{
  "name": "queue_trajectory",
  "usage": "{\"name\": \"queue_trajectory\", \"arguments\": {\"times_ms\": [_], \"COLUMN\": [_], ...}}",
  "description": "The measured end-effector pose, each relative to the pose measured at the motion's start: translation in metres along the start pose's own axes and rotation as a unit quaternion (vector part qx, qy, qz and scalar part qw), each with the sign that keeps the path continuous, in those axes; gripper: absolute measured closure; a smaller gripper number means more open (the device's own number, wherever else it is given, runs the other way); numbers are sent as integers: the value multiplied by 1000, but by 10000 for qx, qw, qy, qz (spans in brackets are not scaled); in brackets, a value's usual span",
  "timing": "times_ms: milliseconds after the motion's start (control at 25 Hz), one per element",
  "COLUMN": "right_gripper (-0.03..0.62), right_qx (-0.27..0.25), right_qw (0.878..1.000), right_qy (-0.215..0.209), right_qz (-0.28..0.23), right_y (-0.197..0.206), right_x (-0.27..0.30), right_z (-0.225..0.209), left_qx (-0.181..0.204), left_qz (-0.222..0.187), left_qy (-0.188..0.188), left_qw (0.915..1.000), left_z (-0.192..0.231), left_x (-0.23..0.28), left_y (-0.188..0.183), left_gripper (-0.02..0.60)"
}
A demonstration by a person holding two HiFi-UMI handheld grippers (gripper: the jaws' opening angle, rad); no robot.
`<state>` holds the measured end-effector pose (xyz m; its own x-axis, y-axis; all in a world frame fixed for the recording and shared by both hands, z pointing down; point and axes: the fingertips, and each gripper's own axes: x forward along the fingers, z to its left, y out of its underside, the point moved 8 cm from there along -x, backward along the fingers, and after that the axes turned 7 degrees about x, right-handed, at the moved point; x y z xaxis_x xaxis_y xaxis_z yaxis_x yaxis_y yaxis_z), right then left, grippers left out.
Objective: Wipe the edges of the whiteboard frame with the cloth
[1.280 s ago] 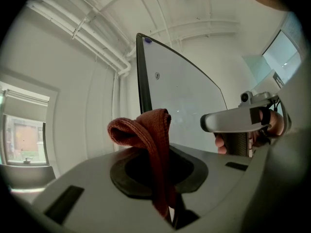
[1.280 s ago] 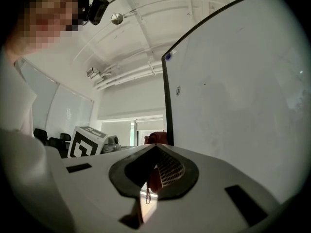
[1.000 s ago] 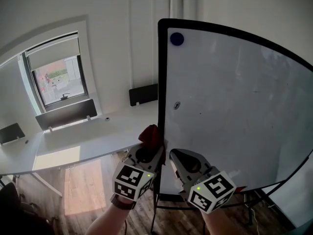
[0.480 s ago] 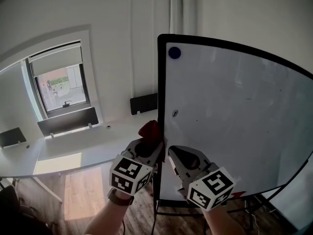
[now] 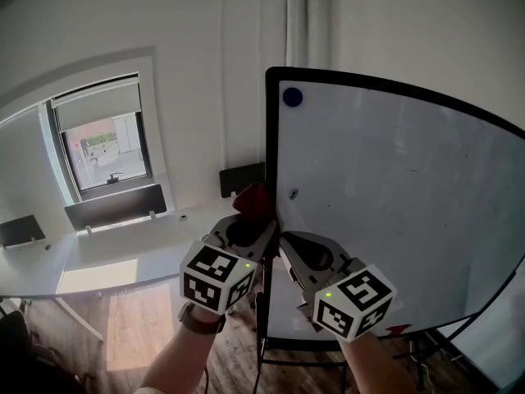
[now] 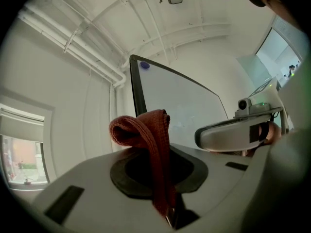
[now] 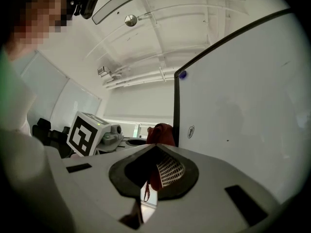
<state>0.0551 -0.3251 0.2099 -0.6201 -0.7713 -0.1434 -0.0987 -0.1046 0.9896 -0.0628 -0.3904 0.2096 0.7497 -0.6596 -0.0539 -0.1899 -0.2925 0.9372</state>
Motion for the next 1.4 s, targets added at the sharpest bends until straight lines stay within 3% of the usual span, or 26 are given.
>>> {"name": "queue_trajectory", "arguments": {"times_ms": [1400], "right_gripper": [589], "right_qx": [-573], "right_qw": [9973], "right_qy": [-77], "right_qz": [-458], "right_y": [-68], "right_x": [-2], "right_z": [15], "left_qx": [532], "left_qz": [-752], "left_qy": [133], "left_qw": [9957], "left_z": [37], "left_x": [11], "left_y": [-106], "left_gripper": [515]}}
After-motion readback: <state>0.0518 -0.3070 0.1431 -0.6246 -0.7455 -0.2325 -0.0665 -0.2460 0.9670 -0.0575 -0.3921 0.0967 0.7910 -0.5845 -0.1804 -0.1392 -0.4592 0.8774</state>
